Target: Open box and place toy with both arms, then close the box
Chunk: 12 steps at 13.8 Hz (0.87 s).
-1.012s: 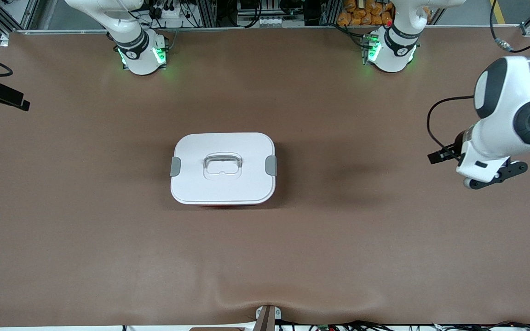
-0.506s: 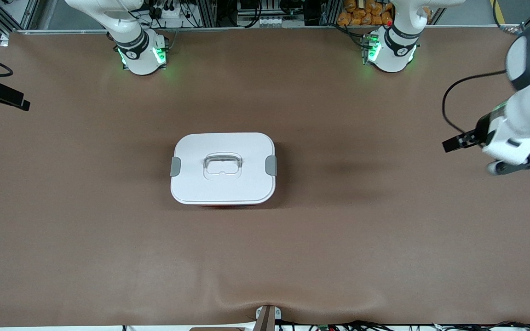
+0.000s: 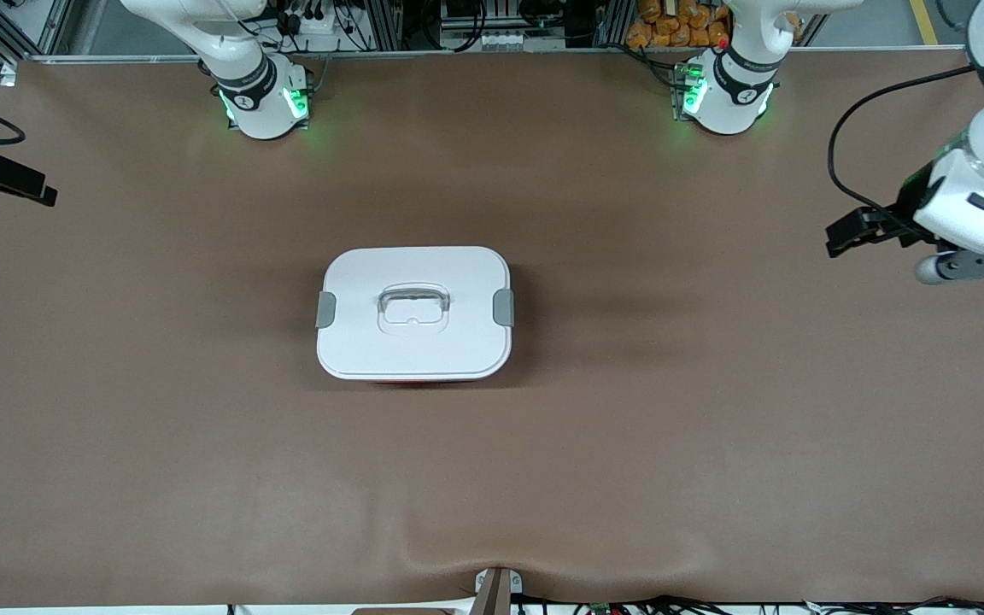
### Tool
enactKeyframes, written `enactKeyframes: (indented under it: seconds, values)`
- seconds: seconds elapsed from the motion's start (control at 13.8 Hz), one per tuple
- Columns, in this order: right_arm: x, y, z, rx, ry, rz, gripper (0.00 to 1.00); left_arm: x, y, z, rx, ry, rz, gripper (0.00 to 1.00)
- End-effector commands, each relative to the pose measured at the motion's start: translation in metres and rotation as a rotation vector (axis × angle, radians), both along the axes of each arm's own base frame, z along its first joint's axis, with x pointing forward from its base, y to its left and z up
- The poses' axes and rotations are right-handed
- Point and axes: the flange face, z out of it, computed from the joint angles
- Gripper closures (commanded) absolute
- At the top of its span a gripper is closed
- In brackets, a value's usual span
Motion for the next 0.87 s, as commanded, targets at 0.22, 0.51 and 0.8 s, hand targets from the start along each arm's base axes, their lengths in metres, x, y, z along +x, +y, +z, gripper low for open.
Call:
enactKeyframes:
  seconds: [0.22,0.51,0.8]
  values:
    - [-0.001,-0.008,0.0,0.042,-0.008,-0.012,0.0,-0.01,0.005,0.013,-0.024,0.023,-0.074,0.0]
    - [0.0,-0.009,0.001,0.081,-0.012,-0.017,0.0,-0.011,0.007,0.018,-0.023,0.01,-0.069,0.0]
    - [0.0,-0.008,0.002,0.084,-0.018,-0.015,0.0,-0.017,0.0,0.027,-0.018,-0.005,-0.083,0.0]
